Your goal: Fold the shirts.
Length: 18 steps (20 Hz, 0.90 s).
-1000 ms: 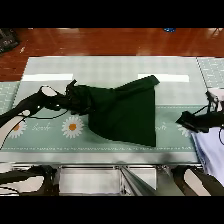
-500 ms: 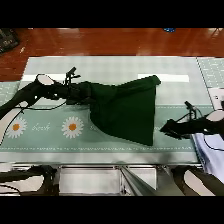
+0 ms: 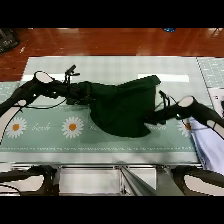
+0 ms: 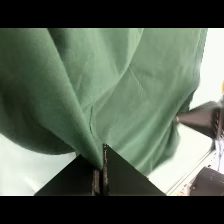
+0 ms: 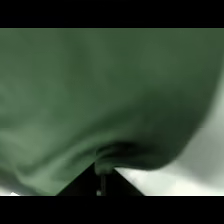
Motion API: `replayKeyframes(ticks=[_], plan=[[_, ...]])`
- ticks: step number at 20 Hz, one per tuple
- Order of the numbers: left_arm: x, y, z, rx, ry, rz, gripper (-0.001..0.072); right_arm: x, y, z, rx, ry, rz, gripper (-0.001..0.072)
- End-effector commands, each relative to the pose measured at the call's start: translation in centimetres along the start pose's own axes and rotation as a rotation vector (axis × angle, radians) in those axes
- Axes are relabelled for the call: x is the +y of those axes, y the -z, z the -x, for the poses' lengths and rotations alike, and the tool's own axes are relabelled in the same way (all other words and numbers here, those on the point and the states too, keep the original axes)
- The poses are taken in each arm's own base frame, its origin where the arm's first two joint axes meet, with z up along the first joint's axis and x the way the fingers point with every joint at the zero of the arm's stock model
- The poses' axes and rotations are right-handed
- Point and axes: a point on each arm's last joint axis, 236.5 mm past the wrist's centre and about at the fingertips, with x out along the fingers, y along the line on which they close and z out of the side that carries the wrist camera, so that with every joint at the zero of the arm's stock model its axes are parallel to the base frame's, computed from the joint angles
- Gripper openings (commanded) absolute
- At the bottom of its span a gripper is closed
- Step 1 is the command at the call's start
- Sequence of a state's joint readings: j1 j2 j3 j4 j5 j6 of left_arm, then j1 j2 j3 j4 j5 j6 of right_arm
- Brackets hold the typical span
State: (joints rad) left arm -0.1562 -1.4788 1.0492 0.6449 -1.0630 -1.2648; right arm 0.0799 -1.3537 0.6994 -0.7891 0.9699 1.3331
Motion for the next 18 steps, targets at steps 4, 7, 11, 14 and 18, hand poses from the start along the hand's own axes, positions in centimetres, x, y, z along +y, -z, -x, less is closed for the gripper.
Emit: replayKeyframes(ticks=[4,7,11,14,18], plan=[[-4.9,-7.4,11.4,-0.227,0.041,-0.138,0.0026,11.0,-9.3,12.6,-0.21,0.019,0.374,0.0019],[-12.9,-11.0,22.4,-0.498,0.047,-0.321,0.0026,18.8,-13.0,27.5,-0.562,0.077,0.558,0.0018],[-24.1,-9.1,35.5,-0.812,0.014,-0.588,0.0026,27.7,-8.8,43.0,-0.935,0.074,0.742,0.0018],[-27.3,-4.8,42.3,-0.98,-0.157,-0.682,0.0026,29.8,-3.1,48.9,-1.112,0.072,0.805,0.0019],[-27.0,2.5,45.9,-1.037,-0.356,-0.704,0.0026,29.1,3.5,52.3,-1.212,0.123,0.832,0.0019]])
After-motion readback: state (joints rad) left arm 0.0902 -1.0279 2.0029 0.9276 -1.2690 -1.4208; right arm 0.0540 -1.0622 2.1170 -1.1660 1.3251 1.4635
